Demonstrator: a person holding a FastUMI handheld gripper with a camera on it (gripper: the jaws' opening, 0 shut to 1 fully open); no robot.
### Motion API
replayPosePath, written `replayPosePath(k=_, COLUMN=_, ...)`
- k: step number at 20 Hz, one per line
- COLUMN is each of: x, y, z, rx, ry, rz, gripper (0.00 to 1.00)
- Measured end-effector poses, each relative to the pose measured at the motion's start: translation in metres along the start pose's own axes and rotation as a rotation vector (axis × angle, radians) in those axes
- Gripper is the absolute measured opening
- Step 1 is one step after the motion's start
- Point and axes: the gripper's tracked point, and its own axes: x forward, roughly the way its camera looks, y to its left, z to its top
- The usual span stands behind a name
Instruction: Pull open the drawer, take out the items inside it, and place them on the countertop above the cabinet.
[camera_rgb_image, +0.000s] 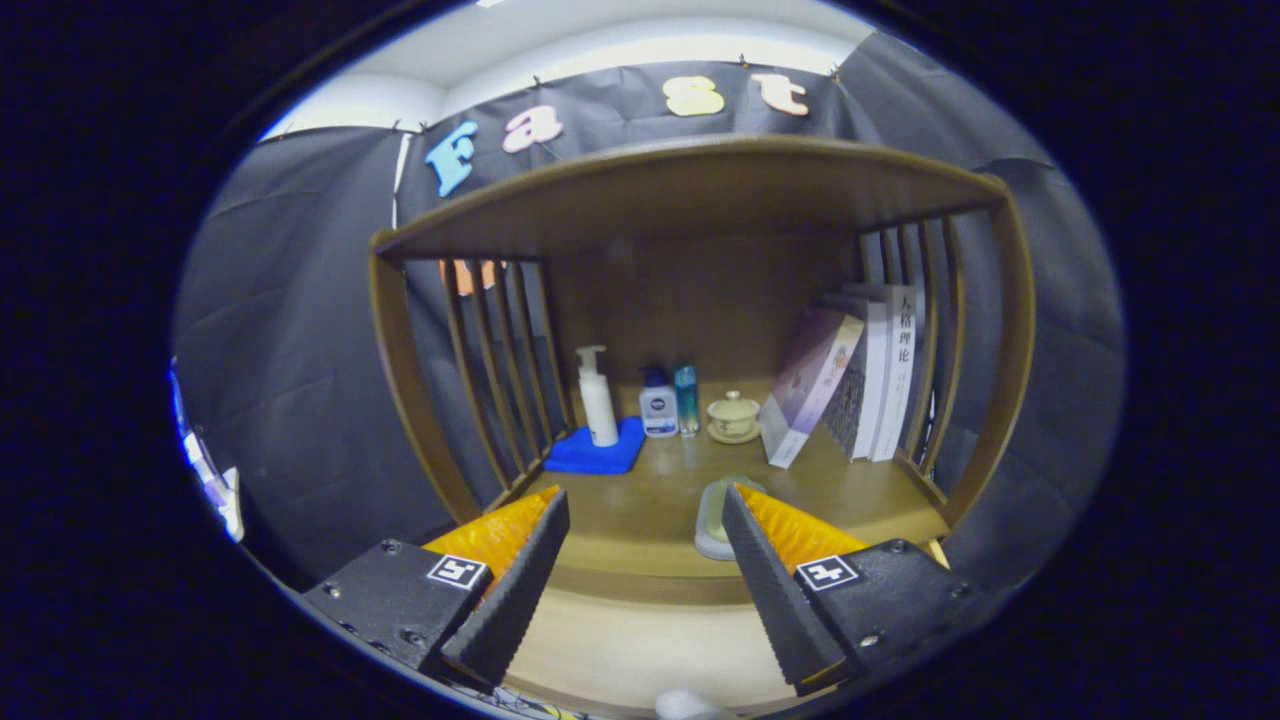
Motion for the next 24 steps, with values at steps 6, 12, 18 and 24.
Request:
replayPosePath(k=6, x=-0.067, y=-0.010, z=-0.017, rx=-0.023, ry=-0.148, rz=-0.025, gripper=0.98)
replayPosePath(k=12, x=-0.111, y=-0.026, z=-0.081, rx=-0.052, ry=-0.190, rz=-0.086, gripper=0.99)
replayPosePath(k=18, x=-0.130, y=-0.044, z=-0.155, rx=-0.040, ry=-0.167, rz=-0.132, gripper=0.99)
replayPosePath(k=24, x=-0.132, y=-0.053, z=-0.226, rx=-0.057, ry=-0.120, rz=-0.177, gripper=0.99)
